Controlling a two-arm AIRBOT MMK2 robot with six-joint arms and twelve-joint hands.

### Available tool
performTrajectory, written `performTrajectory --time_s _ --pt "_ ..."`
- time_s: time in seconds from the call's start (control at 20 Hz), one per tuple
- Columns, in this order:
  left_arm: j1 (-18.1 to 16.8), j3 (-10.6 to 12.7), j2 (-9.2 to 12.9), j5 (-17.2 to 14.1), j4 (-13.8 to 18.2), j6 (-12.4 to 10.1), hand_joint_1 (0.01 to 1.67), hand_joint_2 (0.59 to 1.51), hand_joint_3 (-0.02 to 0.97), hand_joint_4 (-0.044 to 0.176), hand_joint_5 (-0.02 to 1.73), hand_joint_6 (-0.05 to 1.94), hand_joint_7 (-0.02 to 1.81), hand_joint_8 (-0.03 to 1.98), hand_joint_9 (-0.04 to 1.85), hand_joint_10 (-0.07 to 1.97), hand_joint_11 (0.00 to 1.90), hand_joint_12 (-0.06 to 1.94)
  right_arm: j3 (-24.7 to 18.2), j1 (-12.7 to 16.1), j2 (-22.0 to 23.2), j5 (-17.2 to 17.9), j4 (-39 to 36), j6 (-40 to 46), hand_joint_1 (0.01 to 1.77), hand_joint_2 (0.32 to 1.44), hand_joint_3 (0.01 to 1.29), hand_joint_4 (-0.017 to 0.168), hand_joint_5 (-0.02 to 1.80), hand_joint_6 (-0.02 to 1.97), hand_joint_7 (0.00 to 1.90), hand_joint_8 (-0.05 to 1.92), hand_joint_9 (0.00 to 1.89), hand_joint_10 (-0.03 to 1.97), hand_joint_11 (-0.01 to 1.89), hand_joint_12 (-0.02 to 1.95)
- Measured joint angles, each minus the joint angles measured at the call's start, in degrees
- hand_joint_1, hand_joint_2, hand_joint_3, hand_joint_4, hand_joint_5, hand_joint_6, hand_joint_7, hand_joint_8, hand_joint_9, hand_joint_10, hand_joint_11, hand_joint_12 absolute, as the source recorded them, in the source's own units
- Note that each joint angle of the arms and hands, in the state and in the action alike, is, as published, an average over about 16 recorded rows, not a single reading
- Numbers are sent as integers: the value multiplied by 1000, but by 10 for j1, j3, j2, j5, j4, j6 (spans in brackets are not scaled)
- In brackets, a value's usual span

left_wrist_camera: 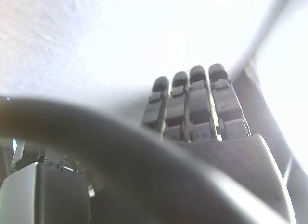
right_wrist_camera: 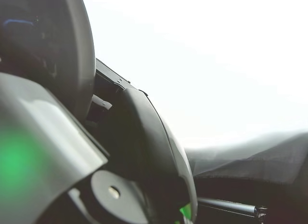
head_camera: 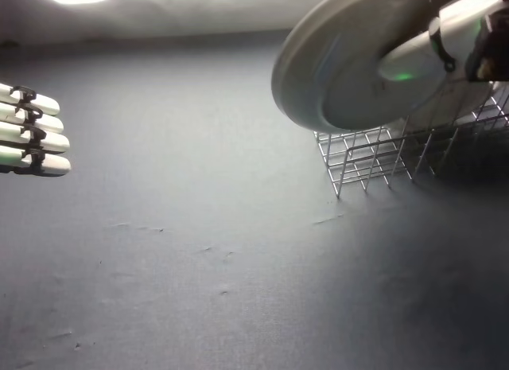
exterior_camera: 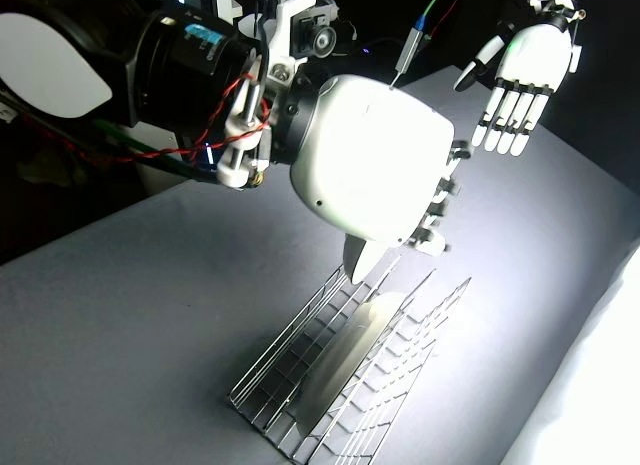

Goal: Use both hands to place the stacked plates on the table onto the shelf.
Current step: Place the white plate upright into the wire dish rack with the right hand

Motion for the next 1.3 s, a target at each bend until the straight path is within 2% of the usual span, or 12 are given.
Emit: performTrajectory --time_s 0.65,1.05,1.3 --pt "1 0 0 0 0 0 13 1111 10 -1 11 17 16 -4 19 7 16 -4 20 -59 18 41 -18 -5 1276 946 14 1 1094 771 1066 784 1086 419 640 1364" --pt "1 -1 0 -1 0 0 13 1112 10 -1 14 17 16 -4 19 8 15 -3 35 -83 21 64 -38 -6 1275 954 14 2 1071 813 1049 810 1062 421 623 1364" --pt "1 -1 -1 -2 0 0 13 1111 10 -1 16 17 16 -4 18 7 15 -3 41 -95 21 77 -56 -8 1265 973 14 0 1012 906 1029 624 1016 352 575 1337"
